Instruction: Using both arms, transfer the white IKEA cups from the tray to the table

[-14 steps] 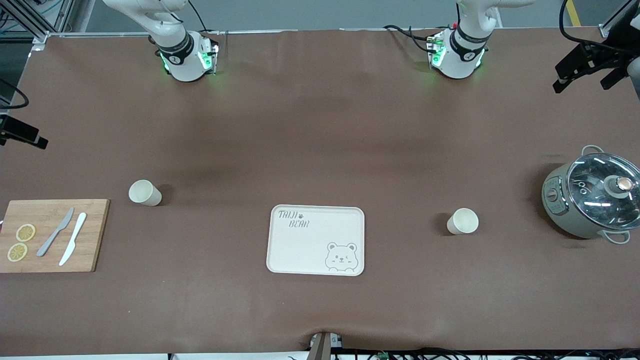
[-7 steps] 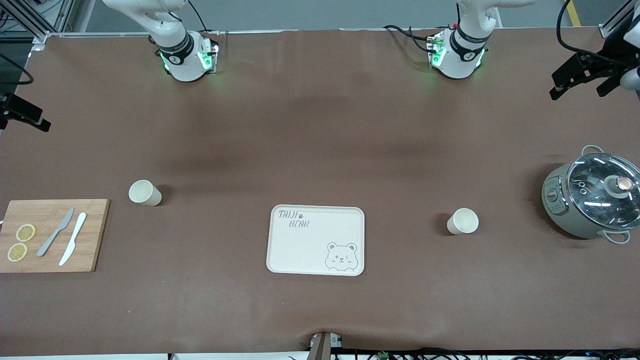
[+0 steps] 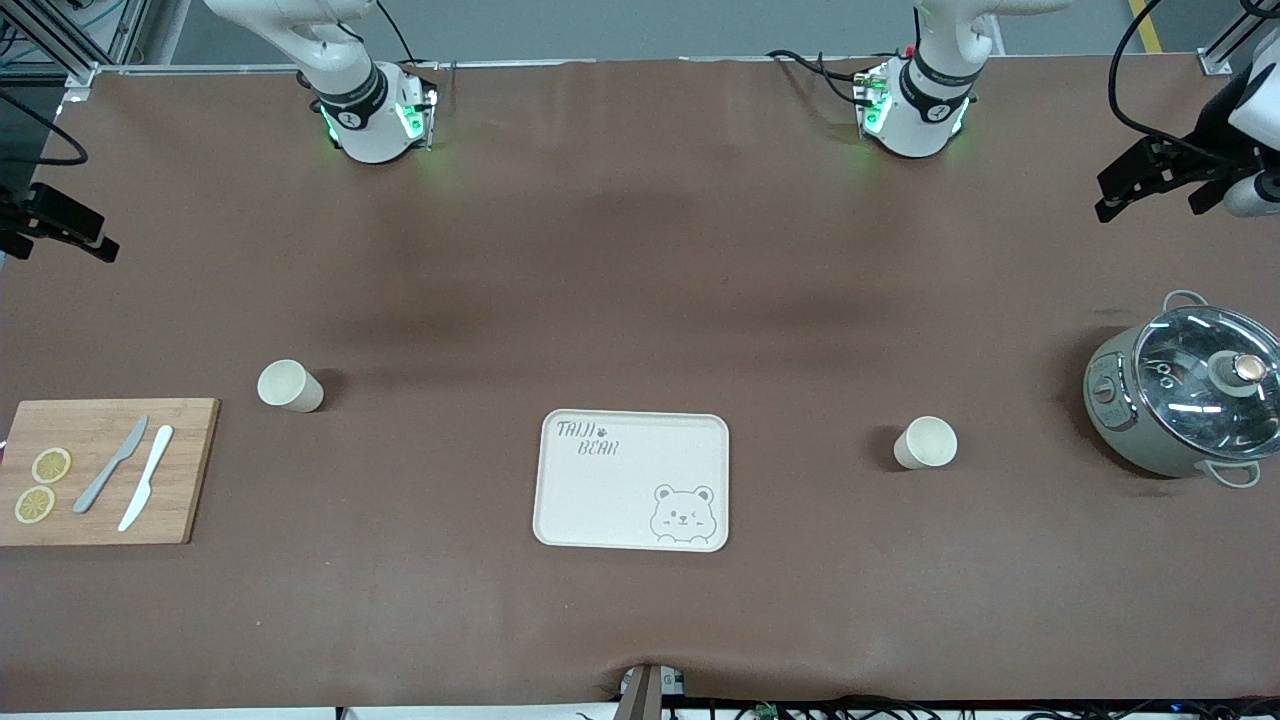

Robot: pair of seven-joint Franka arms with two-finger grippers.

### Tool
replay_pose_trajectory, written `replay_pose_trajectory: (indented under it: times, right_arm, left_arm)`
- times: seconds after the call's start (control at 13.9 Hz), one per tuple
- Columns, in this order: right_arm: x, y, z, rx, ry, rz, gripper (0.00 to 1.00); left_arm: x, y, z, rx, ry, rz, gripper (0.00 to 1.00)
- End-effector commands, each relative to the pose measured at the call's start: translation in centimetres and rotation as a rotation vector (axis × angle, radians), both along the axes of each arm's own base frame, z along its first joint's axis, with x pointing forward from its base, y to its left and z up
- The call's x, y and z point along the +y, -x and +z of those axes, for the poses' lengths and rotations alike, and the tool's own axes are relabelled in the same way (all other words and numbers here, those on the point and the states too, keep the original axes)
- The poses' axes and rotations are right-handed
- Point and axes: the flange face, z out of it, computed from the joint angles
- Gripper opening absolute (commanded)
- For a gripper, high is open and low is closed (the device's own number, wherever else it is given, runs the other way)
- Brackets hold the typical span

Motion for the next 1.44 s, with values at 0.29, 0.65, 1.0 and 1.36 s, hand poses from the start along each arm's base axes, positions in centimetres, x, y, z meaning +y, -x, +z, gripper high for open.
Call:
replay_pose_trajectory:
  times: [0.29,0.65,1.0,1.36]
  right_arm:
    - [-0.6,0.7,0.5,-0.015,0.037,0.097,1.0]
    - [-0.6,0.8,0.5,-0.009,0.036,0.097,1.0]
    - [-0.6,0.8,0.5,-0.007,0.036,0.097,1.0]
    - [-0.5,0.8,0.5,-0.006,0.036,0.098,1.0]
  left_arm:
    - [-0.1,-0.4,2.1,-0.047,-0.005,0.0,1.0]
    - [-0.5,-0.6,2.3,-0.048,-0.018,-0.011,1.0]
    - [-1.1,-1.5,1.4,-0.031,-0.008,-0.012,1.0]
    - [-1.4,-1.8,0.9,-0.024,-0.009,-0.018,1.0]
